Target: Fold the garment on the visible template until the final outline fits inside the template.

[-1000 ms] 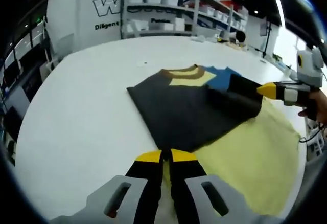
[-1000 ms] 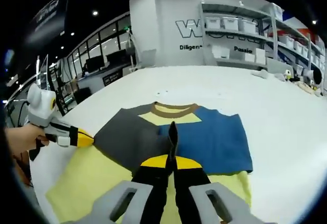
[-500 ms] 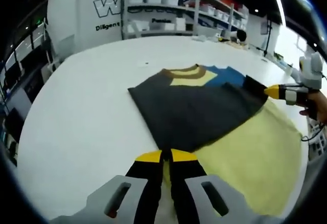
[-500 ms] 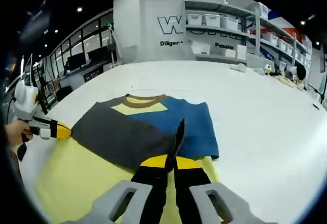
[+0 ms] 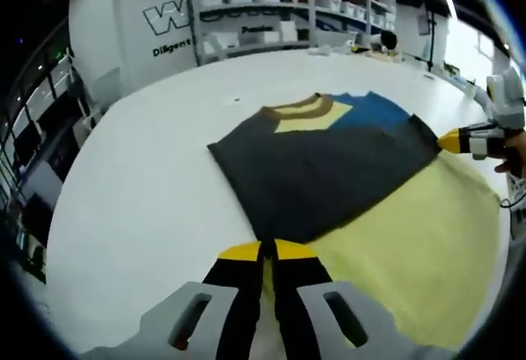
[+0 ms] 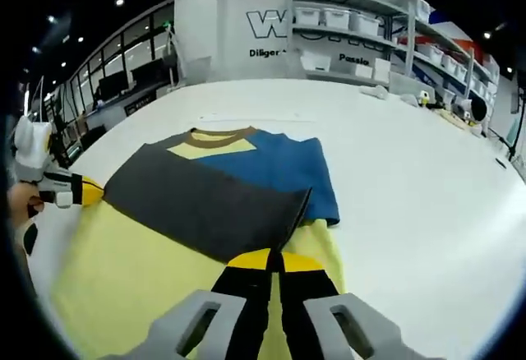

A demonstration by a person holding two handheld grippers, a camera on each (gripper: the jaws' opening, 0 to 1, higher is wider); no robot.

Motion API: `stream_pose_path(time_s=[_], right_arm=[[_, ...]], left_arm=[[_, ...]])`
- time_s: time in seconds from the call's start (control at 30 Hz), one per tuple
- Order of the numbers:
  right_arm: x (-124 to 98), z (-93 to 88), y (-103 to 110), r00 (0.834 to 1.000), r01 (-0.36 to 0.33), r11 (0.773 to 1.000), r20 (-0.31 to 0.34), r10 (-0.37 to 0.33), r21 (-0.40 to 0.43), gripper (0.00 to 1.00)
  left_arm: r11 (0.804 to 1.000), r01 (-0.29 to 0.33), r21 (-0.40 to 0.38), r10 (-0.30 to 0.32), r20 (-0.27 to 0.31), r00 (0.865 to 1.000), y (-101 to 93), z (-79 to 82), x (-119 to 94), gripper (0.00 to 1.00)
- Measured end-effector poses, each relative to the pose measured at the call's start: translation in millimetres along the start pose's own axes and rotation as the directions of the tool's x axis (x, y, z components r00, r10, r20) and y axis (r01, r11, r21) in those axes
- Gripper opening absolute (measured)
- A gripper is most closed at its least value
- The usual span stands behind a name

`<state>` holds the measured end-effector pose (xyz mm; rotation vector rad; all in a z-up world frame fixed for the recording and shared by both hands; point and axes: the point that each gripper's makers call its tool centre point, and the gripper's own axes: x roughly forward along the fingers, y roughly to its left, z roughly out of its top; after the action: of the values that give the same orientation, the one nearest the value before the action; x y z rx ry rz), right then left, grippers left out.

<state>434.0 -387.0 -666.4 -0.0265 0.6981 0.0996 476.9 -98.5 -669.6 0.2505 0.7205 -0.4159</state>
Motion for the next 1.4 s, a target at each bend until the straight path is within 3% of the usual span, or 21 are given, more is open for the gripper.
stream_pose_path(time_s=[0.07, 0.33, 0.53, 0.73, 0.8, 0.97, 1.07, 1.23, 1.27, 1.4], right_arm=[[1.0, -1.3, 1.2, 1.0, 0.003, 0.999, -0.004, -0.003, -0.045, 0.0], [1.7, -4.3, 2.8, 1.0, 0.002, 0.999, -0.016, -0.002, -0.045, 0.0], [-0.9, -5.0, 15.1, 0.999, -0.045, 0.992, -0.033, 0.042, -0.115, 0.0], [-1.9, -3.4, 30.6, 0.995, -0.097, 0.989, -0.044, 0.093, -0.113, 0.0], [-1.7, -7.9, 28.4, 0.996, -0.078, 0.974, -0.069, 0.064, -0.214, 0.0], [-3.5, -9.7, 37.1, 0.993, -0.108, 0.982, -0.065, 0.099, -0.157, 0.0], [-3.9, -11.0, 35.4, 0.993, -0.102, 0.977, -0.074, 0.09, -0.189, 0.0], [-10.1, 1.2, 50.9, 0.979, -0.203, 0.975, -0.018, 0.202, -0.094, 0.0], [-13.0, 2.1, 49.7, 0.98, -0.2, 0.976, -0.026, 0.198, -0.092, 0.0], [-21.9, 13.6, 57.4, 0.971, -0.239, 0.967, 0.008, 0.241, -0.091, 0.25]], left_arm=[[1.0, -0.004, 0.02, 0.004, 0.0, 1.0, -0.4, -0.2, -0.1, 0.0], [0.998, -0.018, 0.063, 0.018, -0.002, 1.0, 2.9, -1.2, -0.3, 0.0], [0.997, -0.03, 0.073, 0.031, -0.013, 0.999, 15.4, -3.4, -0.4, 0.0], [0.997, -0.056, 0.061, 0.058, -0.031, 0.998, 31.7, -8.7, -4.5, 0.0], [0.996, -0.065, 0.068, 0.068, -0.038, 0.997, 36.8, -10.8, -6.1, 0.0], [0.995, -0.077, 0.067, 0.08, -0.032, 0.996, 47.2, -16.0, -10.9, 0.0], [0.993, -0.085, 0.084, 0.088, -0.038, 0.995, 48.9, -16.4, -12.6, 0.01], [0.989, -0.113, 0.098, 0.117, -0.031, 0.993, 55.4, -15.4, -14.0, 0.11], [0.987, -0.123, 0.1, 0.127, -0.027, 0.992, 57.3, -14.3, -15.4, 0.15], [0.997, -0.069, 0.024, 0.069, -0.028, 0.997, 49.4, -16.2, -22.4, 0.37]])
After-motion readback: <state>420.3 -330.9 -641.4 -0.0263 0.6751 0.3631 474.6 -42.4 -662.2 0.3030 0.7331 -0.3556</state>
